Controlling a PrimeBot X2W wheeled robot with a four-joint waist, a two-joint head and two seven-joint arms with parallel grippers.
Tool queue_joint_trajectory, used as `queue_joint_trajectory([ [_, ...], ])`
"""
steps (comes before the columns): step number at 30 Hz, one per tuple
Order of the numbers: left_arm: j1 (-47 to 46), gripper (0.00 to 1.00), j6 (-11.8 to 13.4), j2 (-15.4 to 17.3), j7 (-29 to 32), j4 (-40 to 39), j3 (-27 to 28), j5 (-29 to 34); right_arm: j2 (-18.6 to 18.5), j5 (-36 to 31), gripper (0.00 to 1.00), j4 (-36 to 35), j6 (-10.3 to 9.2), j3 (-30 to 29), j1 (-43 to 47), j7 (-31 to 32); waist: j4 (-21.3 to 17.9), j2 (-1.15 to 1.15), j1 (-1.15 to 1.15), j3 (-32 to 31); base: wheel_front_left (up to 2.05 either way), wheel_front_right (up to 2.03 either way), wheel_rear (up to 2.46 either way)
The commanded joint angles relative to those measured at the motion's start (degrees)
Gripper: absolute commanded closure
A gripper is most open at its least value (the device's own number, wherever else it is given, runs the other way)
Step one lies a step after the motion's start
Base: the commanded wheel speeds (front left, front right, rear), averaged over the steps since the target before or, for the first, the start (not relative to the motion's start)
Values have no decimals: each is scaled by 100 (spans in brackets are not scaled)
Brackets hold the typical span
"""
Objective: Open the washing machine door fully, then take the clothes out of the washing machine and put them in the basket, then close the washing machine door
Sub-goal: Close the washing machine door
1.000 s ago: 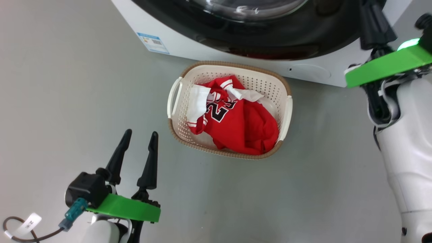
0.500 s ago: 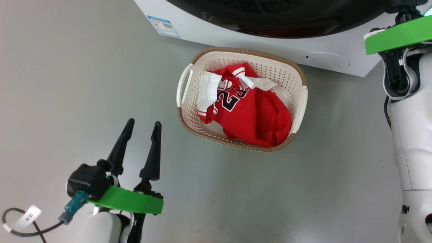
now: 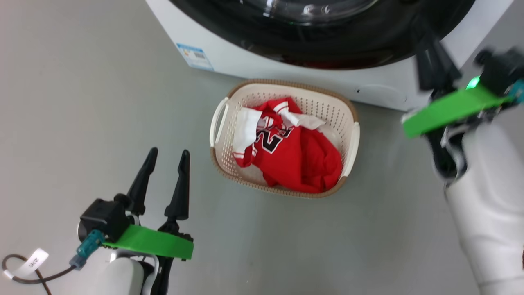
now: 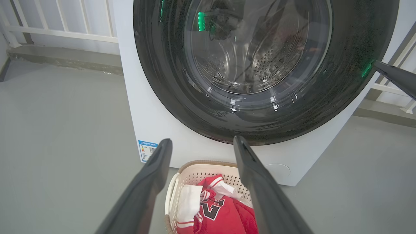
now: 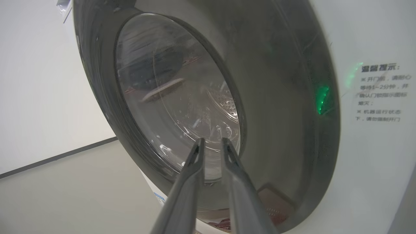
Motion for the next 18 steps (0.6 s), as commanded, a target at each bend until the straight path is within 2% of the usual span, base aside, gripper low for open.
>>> queue_joint_trajectory([
  [1,98,0,-17,131,-52,-61,226,11,79,66,0,-142,-11,182,237,-27,-139,0,0,-295,0,0,0],
  [7,240,0,-17,333,-52,124,226,2,-19,165,0,-103,-11,517,1023,-27,-359,0,0,-672,0,0,0],
  [18,539,0,-17,634,-52,328,334,-43,-72,275,0,-247,-11,458,2014,-27,-888,0,0,-1138,0,0,0],
])
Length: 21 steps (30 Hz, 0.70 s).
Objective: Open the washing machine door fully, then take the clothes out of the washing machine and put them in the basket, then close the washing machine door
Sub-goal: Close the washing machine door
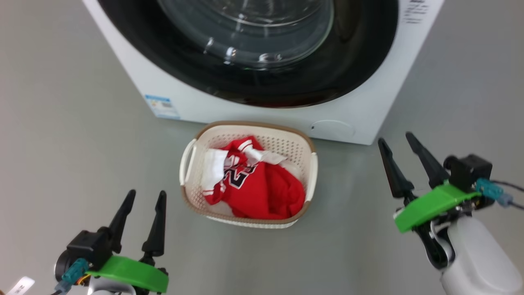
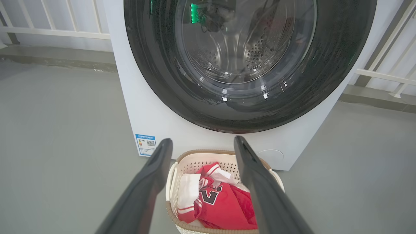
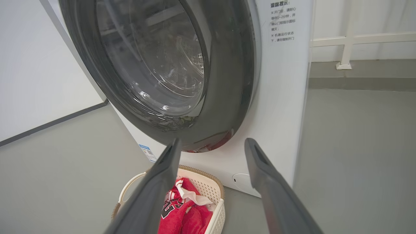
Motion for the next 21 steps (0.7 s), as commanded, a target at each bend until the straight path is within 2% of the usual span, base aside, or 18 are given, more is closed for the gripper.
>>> queue_joint_trajectory([
  [1,13,0,-17,181,-54,-64,244,-34,17,42,0,-170,-11,58,175,-27,-285,0,0,-256,0,0,0],
  [12,346,0,-17,313,-54,246,391,-67,138,58,0,-318,-11,-122,1117,-27,-857,0,0,-663,0,0,0],
  [21,570,0,-17,310,-54,190,560,32,70,49,0,-505,-11,-275,1627,-27,-1071,0,0,-839,0,0,0],
])
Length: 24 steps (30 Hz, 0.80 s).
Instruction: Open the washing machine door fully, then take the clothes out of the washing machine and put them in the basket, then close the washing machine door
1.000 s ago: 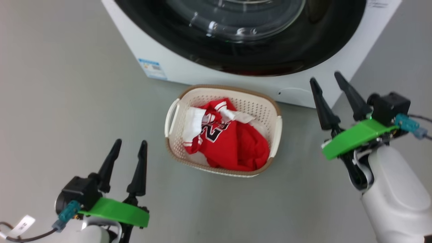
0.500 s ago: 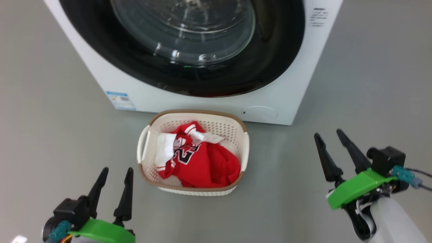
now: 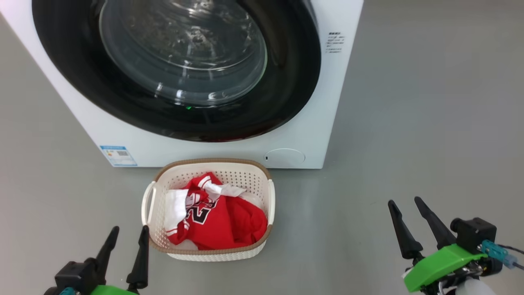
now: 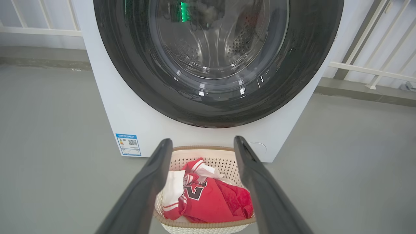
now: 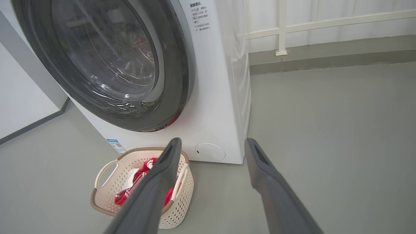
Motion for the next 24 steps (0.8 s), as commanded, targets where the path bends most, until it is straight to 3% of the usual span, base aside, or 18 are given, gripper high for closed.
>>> queue_joint_trajectory([
  [1,-47,0,-17,128,-54,-148,251,41,-50,30,0,-161,-11,70,60,-27,-76,0,0,-53,0,0,0],
  [24,29,0,-17,-48,-54,-227,616,257,73,-104,0,-282,-11,-130,163,-27,-107,0,0,29,0,0,0],
])
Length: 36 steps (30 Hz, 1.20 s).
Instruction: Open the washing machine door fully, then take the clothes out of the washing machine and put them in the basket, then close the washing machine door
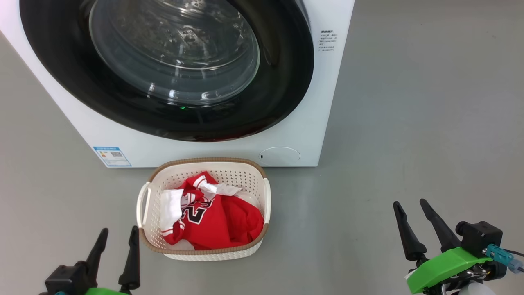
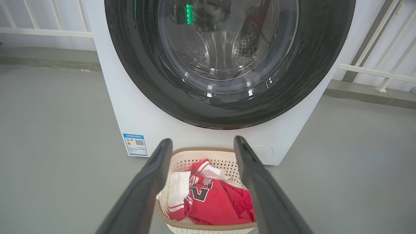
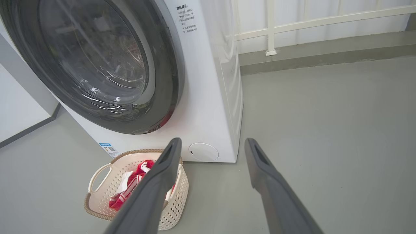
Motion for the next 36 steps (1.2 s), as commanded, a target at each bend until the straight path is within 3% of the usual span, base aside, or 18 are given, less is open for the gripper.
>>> queue_joint_trajectory([
  [1,-72,0,-17,93,-54,-150,228,52,-19,-70,0,-149,-11,107,-1,-27,0,0,0,5,0,0,0],
  [11,-74,0,-17,75,-54,-251,282,161,-6,-100,0,-161,-11,138,-80,-27,-3,0,0,40,0,0,0],
  [12,-1,100,0,-20,2,-106,73,141,19,-29,100,10,0,24,-4,0,-2,0,0,41,0,0,0],
  [18,152,100,0,-241,38,269,1,127,176,-13,100,413,0,78,136,11,-2,0,0,41,0,0,0],
  [25,156,100,-1,-253,138,234,43,-285,215,358,100,356,-1,22,165,121,-17,0,13,-3,0,0,0],
  [29,140,100,-1,-252,198,221,72,-529,233,577,100,330,-1,-12,162,186,-25,0,2,-12,0,0,0],
  [36,112,100,-2,-252,290,196,117,-898,260,909,100,283,-1,-65,154,286,-38,0,0,-35,0,0,0],
])
